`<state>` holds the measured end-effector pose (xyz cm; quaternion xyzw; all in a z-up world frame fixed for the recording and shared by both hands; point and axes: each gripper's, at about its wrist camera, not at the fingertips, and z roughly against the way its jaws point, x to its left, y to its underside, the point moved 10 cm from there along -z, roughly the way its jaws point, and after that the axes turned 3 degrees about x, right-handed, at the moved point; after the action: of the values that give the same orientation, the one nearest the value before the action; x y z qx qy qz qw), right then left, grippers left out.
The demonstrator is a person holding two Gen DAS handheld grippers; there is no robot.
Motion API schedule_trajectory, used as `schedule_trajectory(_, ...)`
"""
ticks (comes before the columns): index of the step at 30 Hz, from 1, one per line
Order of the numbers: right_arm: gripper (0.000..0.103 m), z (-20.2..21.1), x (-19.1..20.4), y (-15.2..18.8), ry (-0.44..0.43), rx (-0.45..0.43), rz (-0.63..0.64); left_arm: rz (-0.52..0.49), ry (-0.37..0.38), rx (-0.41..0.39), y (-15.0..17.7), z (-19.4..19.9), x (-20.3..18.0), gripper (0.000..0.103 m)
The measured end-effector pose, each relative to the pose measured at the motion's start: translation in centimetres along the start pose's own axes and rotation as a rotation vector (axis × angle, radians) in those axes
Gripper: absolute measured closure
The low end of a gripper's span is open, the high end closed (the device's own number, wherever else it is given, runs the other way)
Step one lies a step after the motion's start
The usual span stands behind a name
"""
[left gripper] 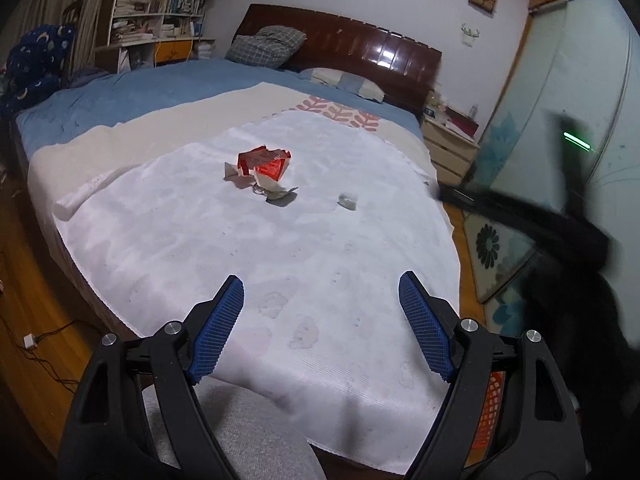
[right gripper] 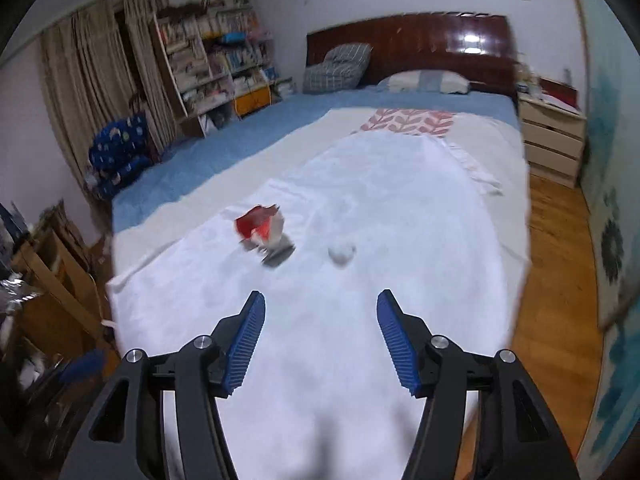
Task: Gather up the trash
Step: 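Grasp a white tissue with the right gripper while the left gripper approaches a red packet, then grasp the red-and-white packet with the left gripper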
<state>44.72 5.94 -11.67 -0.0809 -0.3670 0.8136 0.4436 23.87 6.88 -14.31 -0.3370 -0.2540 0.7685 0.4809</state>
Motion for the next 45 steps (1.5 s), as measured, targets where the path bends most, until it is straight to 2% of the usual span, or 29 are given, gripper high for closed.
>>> schedule_trajectory(5,0.047,-13.0,-1.1,-3.5,0.049,0.144,-0.005,-0.015,-0.002,-0.005,0.0,-0.1,0.2,0.023)
schedule_trajectory(8,0.048,-17.8,-1.5,-4.0,0.071,0.190,-0.032,-0.002,-0.003,-0.002,-0.1,-0.2,0.9,0.023)
schedule_trajectory(9,0.051,-19.4,-1.5,-3.7,0.079,0.227,-0.033,0.005,-0.002,-0.002,-0.1,-0.2,1.1,0.023)
schedule_trajectory(10,0.066,-20.4,-1.6,-3.1,0.088,0.254,-0.034,0.011,-0.002,-0.002,-0.3,-0.3,1.4,0.023)
schedule_trajectory(11,0.074,-21.2,-1.8,-2.3,0.089,0.277,-0.053,0.020,-0.003,-0.002,-0.5,-0.4,1.8,0.023)
schedule_trajectory(12,0.078,-21.4,-2.0,-1.9,0.090,0.274,-0.067,0.031,-0.002,-0.002,-0.7,-0.6,2.1,0.023)
schedule_trajectory(18,0.079,-17.4,-2.1,-1.2,0.005,0.182,-0.113,0.096,-0.019,-0.048,-3.0,-0.9,4.5,0.022)
schedule_trajectory(22,0.079,-11.8,-1.6,1.3,-0.063,0.123,-0.100,0.132,-0.014,-0.061,-5.9,-3.2,6.4,0.020)
schedule_trajectory(26,0.079,-6.9,-1.4,5.2,-0.116,0.115,-0.133,0.176,-0.025,-0.053,-9.9,-8.1,9.2,0.018)
schedule_trajectory(31,0.079,-1.1,-1.7,12.2,-0.153,0.146,-0.163,0.226,0.003,0.038,-13.9,-16.9,12.8,0.018)
schedule_trajectory(33,0.079,0.5,-2.4,14.8,-0.150,0.167,-0.172,0.169,-0.071,0.080,-14.8,-20.1,13.4,0.018)
schedule_trajectory(37,0.079,3.1,-6.5,19.8,-0.107,0.204,-0.249,-0.053,-0.116,0.155,-15.6,-25.0,10.9,0.018)
schedule_trajectory(40,0.079,4.0,-8.8,21.9,-0.082,0.208,-0.298,-0.244,-0.271,0.236,-14.8,-28.9,9.7,0.018)
schedule_trajectory(41,0.079,4.3,-9.5,22.4,-0.077,0.204,-0.316,-0.291,-0.301,0.251,-14.5,-29.7,9.2,0.018)
schedule_trajectory(43,0.079,4.9,-10.4,22.6,-0.064,0.187,-0.329,-0.314,-0.303,0.274,-14.0,-30.7,8.7,0.017)
schedule_trajectory(45,0.079,5.2,-10.9,22.5,-0.067,0.174,-0.336,-0.260,-0.276,0.290,-13.6,-31.1,9.0,0.020)
